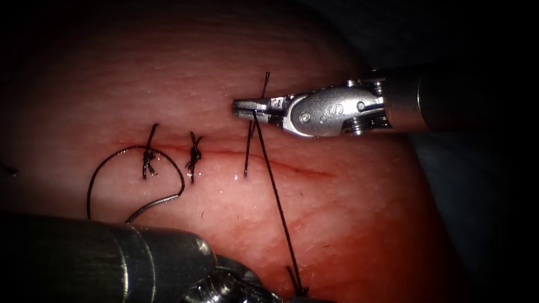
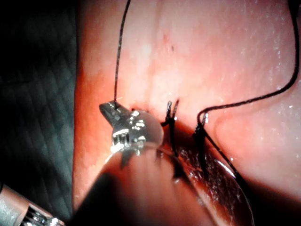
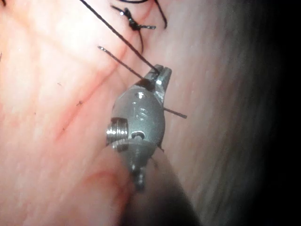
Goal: Wound Closure
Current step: With the right hand, handoff more suture to the left hand
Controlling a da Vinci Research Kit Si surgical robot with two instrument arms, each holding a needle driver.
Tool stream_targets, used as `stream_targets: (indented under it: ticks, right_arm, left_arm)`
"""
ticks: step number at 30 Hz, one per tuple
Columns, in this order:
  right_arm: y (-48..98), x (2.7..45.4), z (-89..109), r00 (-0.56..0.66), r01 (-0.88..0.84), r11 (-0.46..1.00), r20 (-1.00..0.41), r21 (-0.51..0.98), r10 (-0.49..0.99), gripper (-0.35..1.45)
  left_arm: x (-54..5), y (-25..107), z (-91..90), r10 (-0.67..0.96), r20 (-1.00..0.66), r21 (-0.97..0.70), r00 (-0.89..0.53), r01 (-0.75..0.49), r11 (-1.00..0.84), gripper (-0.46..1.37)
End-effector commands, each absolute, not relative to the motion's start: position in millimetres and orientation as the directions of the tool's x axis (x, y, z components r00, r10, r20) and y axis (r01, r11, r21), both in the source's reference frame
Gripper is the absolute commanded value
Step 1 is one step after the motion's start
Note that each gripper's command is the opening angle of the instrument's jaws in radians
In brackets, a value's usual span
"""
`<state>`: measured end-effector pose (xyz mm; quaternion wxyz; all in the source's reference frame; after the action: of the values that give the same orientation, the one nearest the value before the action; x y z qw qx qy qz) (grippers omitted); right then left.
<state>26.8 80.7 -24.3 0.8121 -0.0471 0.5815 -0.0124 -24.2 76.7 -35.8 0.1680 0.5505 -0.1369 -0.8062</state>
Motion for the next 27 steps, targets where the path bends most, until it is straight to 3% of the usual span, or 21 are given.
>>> stream_targets:
  ticks: [1,14,27]
  right_arm:
    - [80.6,26.7,-24.4,0.328,-0.037,0.996,-0.942,-0.086,-0.069,-0.35]
    - [78.1,26.4,-26.0,0.331,-0.043,0.999,-0.944,-0.014,0.001,-0.35]
    - [74.5,25.0,-29.3,0.323,-0.049,0.998,-0.944,0.049,0.062,-0.35]
  left_arm:
    - [-23.6,77.0,-36.0,-0.420,-0.847,0.400,-0.326,0.130,-0.907,-0.35]
    - [-12.4,81.1,-39.0,-0.422,-0.807,0.412,-0.414,0.120,-0.903,-0.35]
    - [-6.4,82.9,-39.7,-0.410,-0.787,0.414,-0.461,0.099,-0.905,-0.35]
